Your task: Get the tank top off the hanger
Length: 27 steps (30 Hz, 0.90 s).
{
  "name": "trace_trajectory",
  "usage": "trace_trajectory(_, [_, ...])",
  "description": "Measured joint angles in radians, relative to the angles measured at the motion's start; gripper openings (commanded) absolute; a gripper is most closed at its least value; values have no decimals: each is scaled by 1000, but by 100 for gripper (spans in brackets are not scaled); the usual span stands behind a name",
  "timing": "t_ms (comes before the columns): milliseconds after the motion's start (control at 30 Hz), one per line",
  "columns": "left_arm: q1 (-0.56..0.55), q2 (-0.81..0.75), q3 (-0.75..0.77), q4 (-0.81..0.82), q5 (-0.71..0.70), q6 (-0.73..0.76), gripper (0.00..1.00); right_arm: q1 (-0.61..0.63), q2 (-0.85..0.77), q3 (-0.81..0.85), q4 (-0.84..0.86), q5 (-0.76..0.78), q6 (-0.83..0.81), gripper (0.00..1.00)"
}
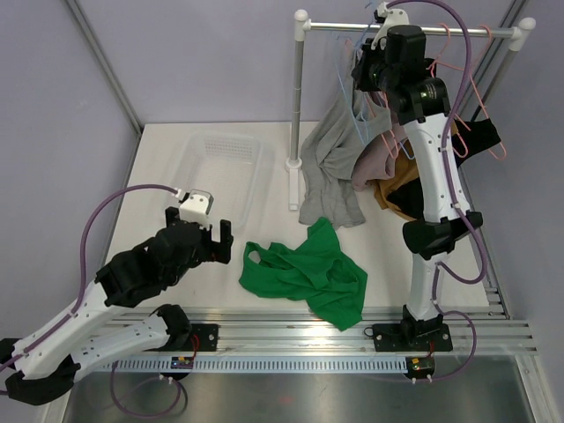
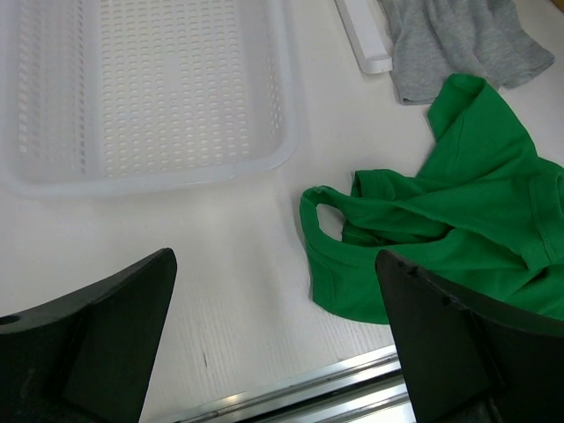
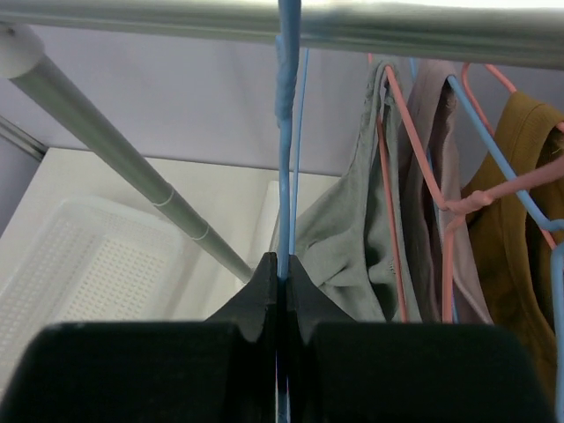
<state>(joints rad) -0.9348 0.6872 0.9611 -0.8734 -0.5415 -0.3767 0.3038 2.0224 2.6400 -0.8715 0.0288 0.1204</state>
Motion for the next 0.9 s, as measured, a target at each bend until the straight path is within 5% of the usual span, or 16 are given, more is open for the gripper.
trace_trajectory(167, [16,3,-3,9,34,8,99,4,43,-17,-18,21,-14,4])
trace_trajectory(200, [21,3,-3,10,38,8,99,9,43,-31,-18,31,-16,20])
trace_trajectory(267, [31,3,-3,13,46,8,99,20,43,-46,-16,43,-18,28])
trace_trajectory(433, [38,27,0,14,60,-5,99,45,36,-49,-18,66,-26,90])
trace_trajectory(467, [38,43,3,15,66,-10,99,48,31,-49,-19,69,-24,94])
trace_trajectory(667, [2,145,14,74,125,-49,99,49,-138,-169,-32,85,-24,99])
trace_trajectory(900, [-198,374,27,232,161,-119,99,48,-626,-549,26,47,42,100])
